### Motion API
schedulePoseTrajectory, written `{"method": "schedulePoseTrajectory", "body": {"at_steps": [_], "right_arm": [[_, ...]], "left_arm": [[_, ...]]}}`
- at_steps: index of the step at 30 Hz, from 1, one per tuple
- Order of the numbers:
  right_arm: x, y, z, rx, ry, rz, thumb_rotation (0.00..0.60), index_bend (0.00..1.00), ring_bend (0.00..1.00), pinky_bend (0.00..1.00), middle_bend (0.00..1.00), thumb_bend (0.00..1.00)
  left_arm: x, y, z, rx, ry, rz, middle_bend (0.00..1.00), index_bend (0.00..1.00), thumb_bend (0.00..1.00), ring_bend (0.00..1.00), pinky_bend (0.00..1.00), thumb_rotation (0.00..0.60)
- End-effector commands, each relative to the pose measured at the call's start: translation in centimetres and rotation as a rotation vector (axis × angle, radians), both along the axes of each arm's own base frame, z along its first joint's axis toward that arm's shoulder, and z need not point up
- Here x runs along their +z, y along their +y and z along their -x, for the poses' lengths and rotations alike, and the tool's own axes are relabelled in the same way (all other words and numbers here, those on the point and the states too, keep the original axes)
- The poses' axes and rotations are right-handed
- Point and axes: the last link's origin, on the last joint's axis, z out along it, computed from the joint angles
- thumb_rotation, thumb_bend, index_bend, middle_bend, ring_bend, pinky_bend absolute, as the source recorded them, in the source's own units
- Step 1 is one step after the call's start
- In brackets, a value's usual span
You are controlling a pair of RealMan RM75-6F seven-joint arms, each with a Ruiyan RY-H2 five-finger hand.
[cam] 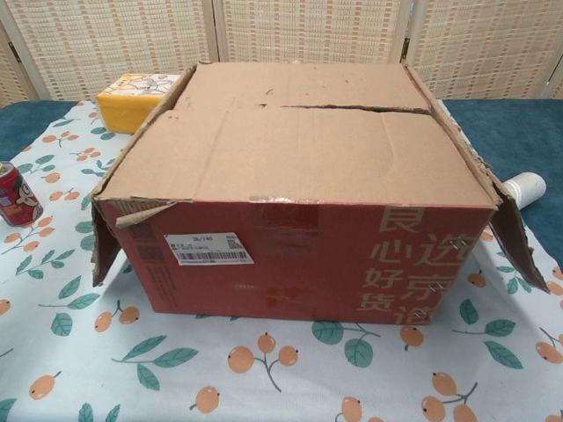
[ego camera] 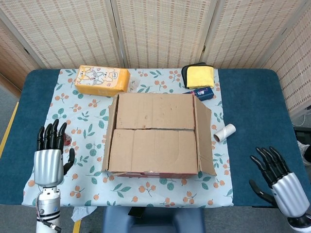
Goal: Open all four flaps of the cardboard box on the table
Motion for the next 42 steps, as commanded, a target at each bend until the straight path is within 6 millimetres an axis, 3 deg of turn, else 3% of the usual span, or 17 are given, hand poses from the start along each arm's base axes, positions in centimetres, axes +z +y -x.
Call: {"method": "schedulePoseTrajectory", "body": {"at_steps": [1,4,9,13,25,34,42], "right_arm": [[-0.6,-3.1,-3.5,0.024,0.077,-0.058,0.600,0.00,0.00,0.00,0.00,0.44],[-1.2,-4.8,-5.9,-0.006,0.141,-0.115,0.600,0.00,0.00,0.00,0.00,0.44],[-2.8,-7.2,-9.3,-0.037,0.204,-0.176,0.600,0.00,0.00,0.00,0.00,0.44],[-4.0,-8.7,-10.9,-0.050,0.228,-0.183,0.600,0.00,0.00,0.00,0.00,0.44],[-8.4,-13.9,-13.6,-0.142,0.204,-0.241,0.600,0.00,0.00,0.00,0.00,0.44],[-11.1,-16.3,-14.6,-0.144,0.259,-0.216,0.600,0.00,0.00,0.00,0.00,0.44],[-12.3,-17.9,-15.7,-0.121,0.296,-0.192,0.600,0.00,0.00,0.00,0.00,0.44]], "left_arm": [[0.9,-2.5,2.9,-0.010,-0.053,0.154,0.05,0.06,0.52,0.00,0.00,0.600],[1.9,-4.5,5.6,0.034,-0.062,0.271,0.05,0.06,0.52,0.00,0.00,0.600],[3.7,-6.6,9.9,0.057,-0.097,0.317,0.05,0.06,0.51,0.00,0.00,0.600],[4.3,-7.6,11.7,0.021,-0.120,0.290,0.05,0.06,0.47,0.00,0.00,0.600],[5.7,-6.8,12.3,-0.066,-0.141,0.320,0.04,0.06,0.47,0.00,0.00,0.600],[6.5,-6.1,13.0,-0.069,-0.164,0.316,0.00,0.02,0.47,0.00,0.00,0.600],[6.6,-5.7,13.2,-0.079,-0.136,0.238,0.00,0.00,0.47,0.00,0.00,0.600]]}}
